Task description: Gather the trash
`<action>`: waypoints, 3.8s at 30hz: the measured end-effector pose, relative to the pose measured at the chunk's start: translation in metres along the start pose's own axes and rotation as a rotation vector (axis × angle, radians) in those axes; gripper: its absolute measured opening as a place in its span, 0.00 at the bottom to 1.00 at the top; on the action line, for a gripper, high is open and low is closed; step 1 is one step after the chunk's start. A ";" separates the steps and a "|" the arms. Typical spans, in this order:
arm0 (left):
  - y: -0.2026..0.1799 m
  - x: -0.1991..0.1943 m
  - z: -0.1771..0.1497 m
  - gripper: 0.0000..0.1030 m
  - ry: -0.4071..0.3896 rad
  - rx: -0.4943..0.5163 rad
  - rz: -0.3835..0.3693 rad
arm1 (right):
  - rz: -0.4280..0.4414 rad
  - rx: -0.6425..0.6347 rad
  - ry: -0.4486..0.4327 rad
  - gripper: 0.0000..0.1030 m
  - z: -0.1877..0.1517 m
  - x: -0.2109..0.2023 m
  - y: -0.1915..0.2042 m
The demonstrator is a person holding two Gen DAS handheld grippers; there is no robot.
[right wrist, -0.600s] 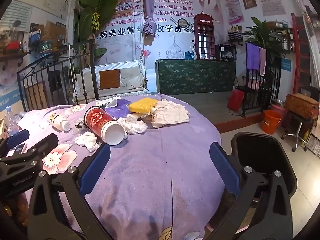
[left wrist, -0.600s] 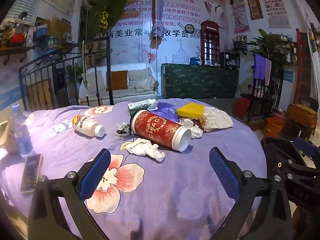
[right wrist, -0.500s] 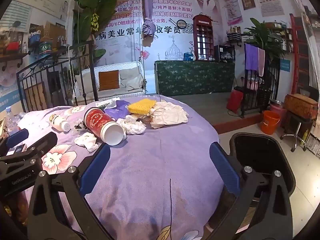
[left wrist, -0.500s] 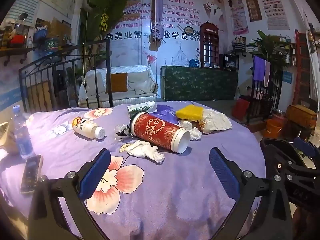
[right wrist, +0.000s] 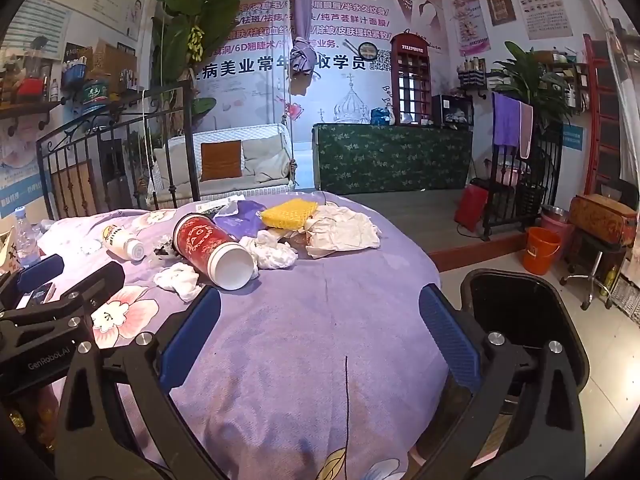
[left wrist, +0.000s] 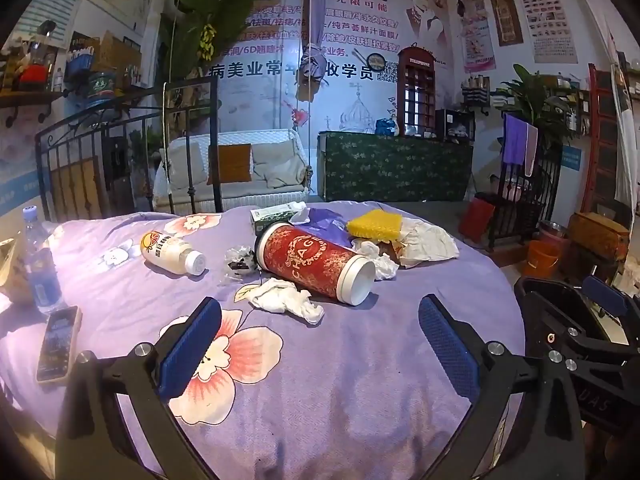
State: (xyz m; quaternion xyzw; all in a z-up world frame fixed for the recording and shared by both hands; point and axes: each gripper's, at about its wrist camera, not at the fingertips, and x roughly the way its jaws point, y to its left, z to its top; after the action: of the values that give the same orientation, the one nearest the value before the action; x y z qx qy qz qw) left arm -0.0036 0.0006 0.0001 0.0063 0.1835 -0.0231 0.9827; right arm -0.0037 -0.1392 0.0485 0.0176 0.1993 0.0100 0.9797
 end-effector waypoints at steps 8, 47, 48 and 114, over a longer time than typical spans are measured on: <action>0.000 0.001 -0.001 0.94 0.007 -0.003 -0.002 | 0.001 0.014 0.010 0.95 -0.002 0.007 -0.004; 0.004 0.008 -0.010 0.94 0.033 -0.019 -0.014 | 0.008 0.026 0.026 0.95 -0.010 0.017 0.001; 0.004 0.008 -0.010 0.94 0.033 -0.018 -0.013 | 0.008 0.026 0.025 0.95 -0.010 0.018 0.001; 0.116 0.089 -0.013 0.94 0.474 -0.115 0.036 | 0.576 -0.394 0.622 0.87 0.079 0.268 0.140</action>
State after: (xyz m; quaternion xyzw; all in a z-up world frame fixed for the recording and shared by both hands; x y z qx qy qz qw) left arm 0.0806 0.1132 -0.0434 -0.0411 0.4097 0.0071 0.9113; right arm 0.2722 0.0052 0.0220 -0.1179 0.4647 0.3239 0.8156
